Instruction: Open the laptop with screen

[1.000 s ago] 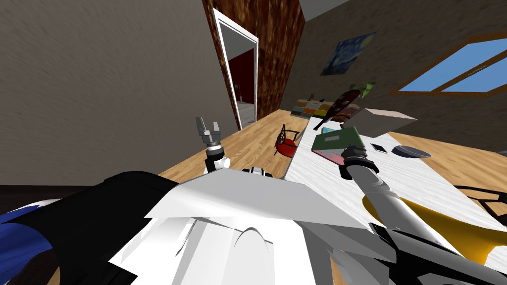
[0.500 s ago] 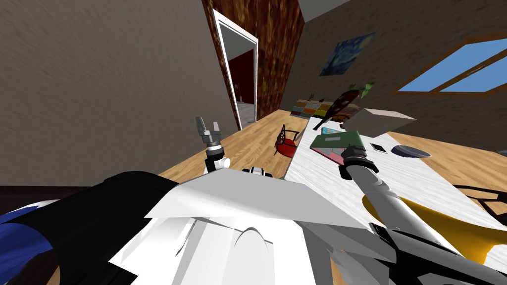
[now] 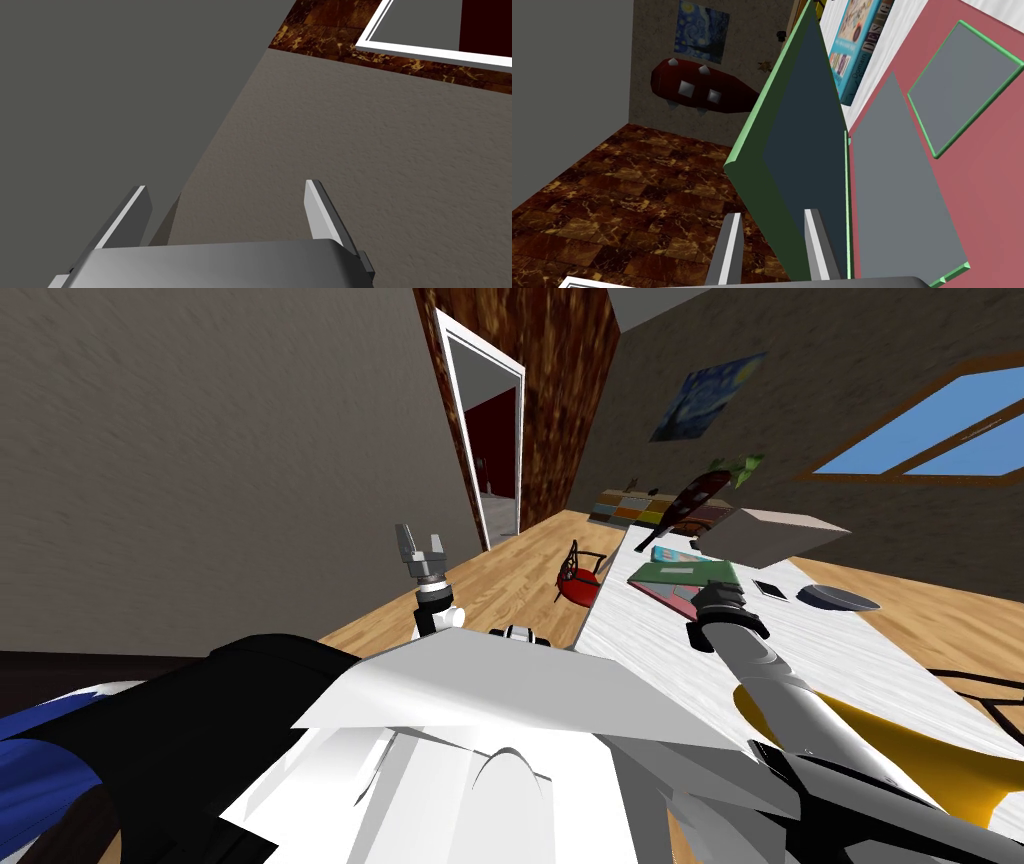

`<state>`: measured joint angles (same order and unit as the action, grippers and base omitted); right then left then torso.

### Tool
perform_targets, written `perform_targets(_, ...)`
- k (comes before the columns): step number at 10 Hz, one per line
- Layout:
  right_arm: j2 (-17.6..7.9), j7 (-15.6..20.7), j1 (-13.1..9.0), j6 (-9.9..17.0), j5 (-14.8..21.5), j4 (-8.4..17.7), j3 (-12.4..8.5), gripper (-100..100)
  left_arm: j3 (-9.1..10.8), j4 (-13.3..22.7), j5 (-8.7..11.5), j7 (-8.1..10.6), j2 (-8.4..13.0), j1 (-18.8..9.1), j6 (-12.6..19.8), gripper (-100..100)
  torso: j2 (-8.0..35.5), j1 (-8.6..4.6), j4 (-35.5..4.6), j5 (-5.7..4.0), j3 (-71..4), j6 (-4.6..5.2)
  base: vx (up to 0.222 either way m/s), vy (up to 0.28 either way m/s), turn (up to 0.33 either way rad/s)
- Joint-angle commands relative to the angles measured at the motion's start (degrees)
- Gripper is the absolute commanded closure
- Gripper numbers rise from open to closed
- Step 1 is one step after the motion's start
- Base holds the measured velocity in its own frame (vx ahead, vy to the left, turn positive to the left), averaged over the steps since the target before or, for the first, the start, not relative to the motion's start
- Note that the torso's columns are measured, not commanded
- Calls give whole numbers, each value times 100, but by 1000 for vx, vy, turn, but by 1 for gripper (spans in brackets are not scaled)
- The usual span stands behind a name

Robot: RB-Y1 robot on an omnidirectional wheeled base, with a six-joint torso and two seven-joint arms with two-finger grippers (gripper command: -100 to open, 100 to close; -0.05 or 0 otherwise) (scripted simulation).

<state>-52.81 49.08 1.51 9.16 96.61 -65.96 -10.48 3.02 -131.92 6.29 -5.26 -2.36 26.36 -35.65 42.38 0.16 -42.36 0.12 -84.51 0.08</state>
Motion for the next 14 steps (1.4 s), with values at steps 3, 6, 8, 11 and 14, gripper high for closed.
perform_targets(3, 179, -138, -66, 93, -144, 2, 14, 100, 0, 0, 0, 0, 0, 0, 0, 0, 4, -4, -1, -2, 3, -5, -12, -9, 40)
perform_targets(6, 179, -138, -66, 93, -144, 2, 14, 100, 0, 0, 0, 0, 0, 0, 0, 0, -8, -1, 0, -1, -5, 0, -18, -13, 59)
perform_targets(8, -4, -171, -98, -112, -238, 37, -59, -100, 0, 0, 0, 0, 0, 0, 0, 0, -2, -5, 0, 0, -2, -3, 8, 17, -20)
perform_targets(11, -204, -219, -140, -303, -324, 77, -132, -100, -1, 0, 0, 0, 0, 0, 0, 0, -8, -11, 8, -10, -5, -9, 11, 52, -27)
perform_targets(14, -379, -260, -200, -483, -402, 149, -176, -100, 0, 0, 0, 0, 0, 0, 0, 0, 2, 5, -5, 9, 0, -6, 14, 48, -27)
